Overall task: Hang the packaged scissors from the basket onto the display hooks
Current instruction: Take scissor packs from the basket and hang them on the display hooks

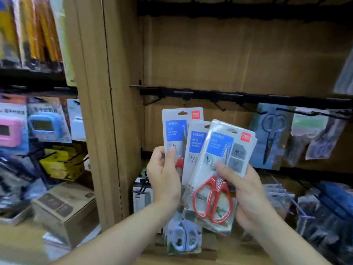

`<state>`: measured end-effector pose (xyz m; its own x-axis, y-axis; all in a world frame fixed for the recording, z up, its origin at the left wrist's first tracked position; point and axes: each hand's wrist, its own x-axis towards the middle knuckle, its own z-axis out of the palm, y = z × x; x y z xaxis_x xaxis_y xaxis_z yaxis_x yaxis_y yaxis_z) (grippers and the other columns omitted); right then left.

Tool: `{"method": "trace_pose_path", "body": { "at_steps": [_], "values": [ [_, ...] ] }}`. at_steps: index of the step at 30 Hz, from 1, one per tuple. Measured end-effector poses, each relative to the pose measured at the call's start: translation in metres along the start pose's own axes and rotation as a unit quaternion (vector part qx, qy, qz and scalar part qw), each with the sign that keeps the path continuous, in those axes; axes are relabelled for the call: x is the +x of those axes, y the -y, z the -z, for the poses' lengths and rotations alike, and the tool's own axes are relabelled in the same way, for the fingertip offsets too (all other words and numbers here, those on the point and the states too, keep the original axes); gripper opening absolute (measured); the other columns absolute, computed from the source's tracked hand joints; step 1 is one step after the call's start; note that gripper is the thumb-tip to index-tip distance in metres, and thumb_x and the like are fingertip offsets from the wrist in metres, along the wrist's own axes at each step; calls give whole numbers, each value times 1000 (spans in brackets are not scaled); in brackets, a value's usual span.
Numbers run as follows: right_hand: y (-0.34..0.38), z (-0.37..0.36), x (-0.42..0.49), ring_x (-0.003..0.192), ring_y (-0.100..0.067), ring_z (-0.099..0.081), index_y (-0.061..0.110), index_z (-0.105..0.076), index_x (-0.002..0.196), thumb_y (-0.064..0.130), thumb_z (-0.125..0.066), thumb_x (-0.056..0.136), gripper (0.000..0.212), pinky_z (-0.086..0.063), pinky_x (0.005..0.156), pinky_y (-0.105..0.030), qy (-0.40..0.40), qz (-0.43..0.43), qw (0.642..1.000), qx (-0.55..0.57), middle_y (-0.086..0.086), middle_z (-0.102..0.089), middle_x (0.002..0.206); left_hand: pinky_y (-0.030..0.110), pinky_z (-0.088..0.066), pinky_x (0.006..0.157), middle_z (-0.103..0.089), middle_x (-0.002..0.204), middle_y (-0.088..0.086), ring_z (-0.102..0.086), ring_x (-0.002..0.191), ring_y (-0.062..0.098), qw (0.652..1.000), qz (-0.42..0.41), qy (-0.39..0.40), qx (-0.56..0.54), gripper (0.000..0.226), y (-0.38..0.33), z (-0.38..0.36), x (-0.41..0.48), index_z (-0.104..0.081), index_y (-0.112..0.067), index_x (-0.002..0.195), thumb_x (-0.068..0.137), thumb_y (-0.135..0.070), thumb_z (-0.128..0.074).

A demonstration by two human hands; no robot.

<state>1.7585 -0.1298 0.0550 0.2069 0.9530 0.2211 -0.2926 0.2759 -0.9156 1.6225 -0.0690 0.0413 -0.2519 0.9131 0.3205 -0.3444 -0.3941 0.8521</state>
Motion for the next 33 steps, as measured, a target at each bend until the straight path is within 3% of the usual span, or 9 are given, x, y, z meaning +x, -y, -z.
{"method": "trace_pose_path", "body": {
  "at_steps": [6,14,20,27,30,33],
  "values": [
    [-19,-46,16,101,-25,-76,16,-65,123,10,-68,87,37,-65,79,-37,-3,37,999,-13,-4,-78,113,31,-61,59,-76,100,11,-77,93,29,999,1,23,-25,23,-6,38,40,-54,-6,93,107,-25,-53],
    [-36,-78,29,104,-26,-75,17,-61,129,17,-71,82,48,-65,80,-38,24,52,998,-23,-4,-77,117,45,-64,80,-77,102,1,-77,99,17,999,-9,26,19,22,-14,79,66,-61,-12,101,106,-33,-55],
    [-44,-86,33,105,-26,-75,21,-60,129,22,-72,81,49,-64,83,-44,16,43,999,-12,-3,-77,118,37,-64,75,-79,99,-4,-77,96,13,997,27,50,43,20,-19,87,80,-65,-17,103,105,-35,-56],
    [-46,-80,36,103,-23,-76,22,-61,128,17,-71,88,41,-65,77,-38,9,49,998,-24,0,-77,115,31,-64,65,-79,93,-3,-78,85,12,994,75,44,60,18,-23,83,88,-67,-19,101,104,-35,-59],
    [-46,-72,38,102,-23,-76,21,-62,127,13,-69,92,36,-65,76,-37,-1,38,999,-35,-2,-77,115,38,-65,77,-79,93,-1,-78,86,14,993,77,35,87,18,-21,84,95,-68,-21,102,105,-37,-58],
    [-43,-59,38,106,-29,-75,19,-64,126,19,-69,86,40,-62,89,-48,16,15,999,-39,-6,-77,117,39,-62,87,-78,107,-2,-76,95,12,990,65,30,125,21,-18,87,100,-67,-22,118,104,-35,-59]
  ]
}}
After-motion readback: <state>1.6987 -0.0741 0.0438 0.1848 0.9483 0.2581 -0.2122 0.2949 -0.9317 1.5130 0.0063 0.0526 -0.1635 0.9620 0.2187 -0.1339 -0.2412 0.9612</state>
